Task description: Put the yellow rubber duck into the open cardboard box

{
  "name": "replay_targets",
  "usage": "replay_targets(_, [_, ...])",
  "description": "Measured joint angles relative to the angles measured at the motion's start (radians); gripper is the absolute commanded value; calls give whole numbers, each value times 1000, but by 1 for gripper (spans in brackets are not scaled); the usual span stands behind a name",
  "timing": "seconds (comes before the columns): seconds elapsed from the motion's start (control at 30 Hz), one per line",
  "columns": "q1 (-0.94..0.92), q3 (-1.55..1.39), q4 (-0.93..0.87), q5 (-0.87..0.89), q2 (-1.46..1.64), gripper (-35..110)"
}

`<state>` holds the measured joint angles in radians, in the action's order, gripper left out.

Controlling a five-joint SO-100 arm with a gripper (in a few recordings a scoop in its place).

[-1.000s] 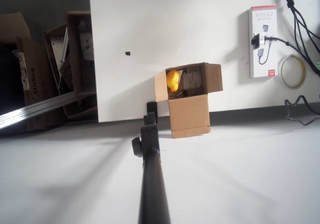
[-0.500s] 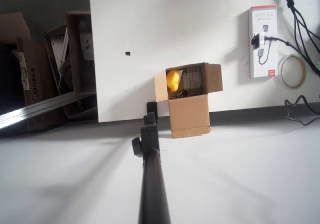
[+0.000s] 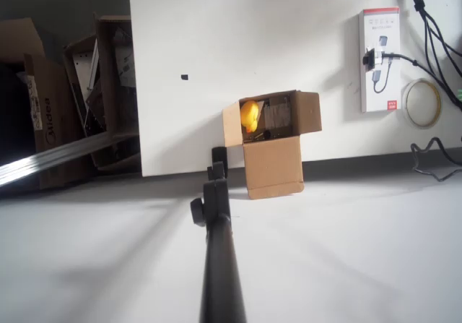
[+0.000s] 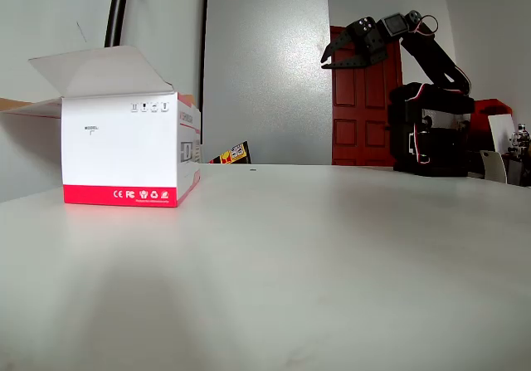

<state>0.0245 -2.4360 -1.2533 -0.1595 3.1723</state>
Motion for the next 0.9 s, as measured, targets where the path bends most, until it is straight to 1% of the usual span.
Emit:
replay_targets(0.23, [-3, -135, 41, -23, 57, -1])
replay_targets(0.57, [0, -430, 218, -25, 55, -1])
replay_targets(0.9, [3, -591, 235, -3, 52, -1])
